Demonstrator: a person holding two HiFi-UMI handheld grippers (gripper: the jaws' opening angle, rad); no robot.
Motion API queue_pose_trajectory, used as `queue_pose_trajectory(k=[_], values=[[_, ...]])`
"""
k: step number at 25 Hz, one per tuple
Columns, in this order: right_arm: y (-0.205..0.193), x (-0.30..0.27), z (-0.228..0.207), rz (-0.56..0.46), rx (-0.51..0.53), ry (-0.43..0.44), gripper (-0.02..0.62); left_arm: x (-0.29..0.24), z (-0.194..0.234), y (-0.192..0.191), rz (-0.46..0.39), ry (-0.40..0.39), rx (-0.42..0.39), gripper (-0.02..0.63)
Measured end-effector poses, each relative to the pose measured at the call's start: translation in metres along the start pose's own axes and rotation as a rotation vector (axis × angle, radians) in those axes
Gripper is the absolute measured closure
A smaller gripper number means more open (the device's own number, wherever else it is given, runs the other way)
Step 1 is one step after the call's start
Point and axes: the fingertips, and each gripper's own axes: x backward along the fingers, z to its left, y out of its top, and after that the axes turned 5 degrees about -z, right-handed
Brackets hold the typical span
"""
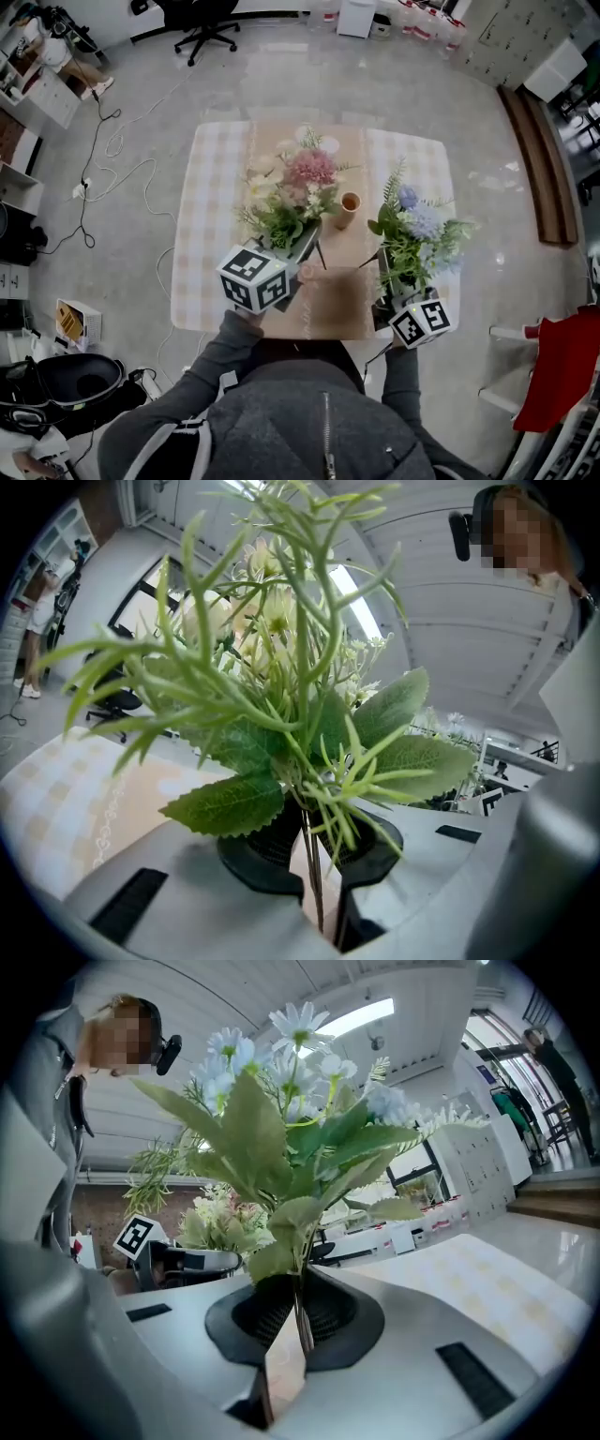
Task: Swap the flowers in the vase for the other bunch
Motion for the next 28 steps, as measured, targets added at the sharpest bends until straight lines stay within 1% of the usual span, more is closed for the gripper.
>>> queue_pose_trajectory(k=[10, 18, 23, 28], values=[[-0.004, 0.004, -0.003, -0.007, -0.020, 0.003, 0.566, -0.002, 0.002, 0.002, -0.020, 0.021, 0.002, 0.561], [-0.004, 0.004, -0.001, -0.004, -0.025, 0.015, 0.566, 0.000, 0.000, 0.004, -0.017, 0.025, -0.007, 0.561], [-0.004, 0.003, 0.001, 0.002, -0.024, 0.021, 0.566, -0.003, 0.004, 0.015, 0.005, 0.006, -0.038, 0.561], [-0.007, 0.003, 0.002, 0.007, -0.019, 0.020, 0.566, -0.004, 0.012, 0.029, -0.004, 0.011, -0.053, 0.561]])
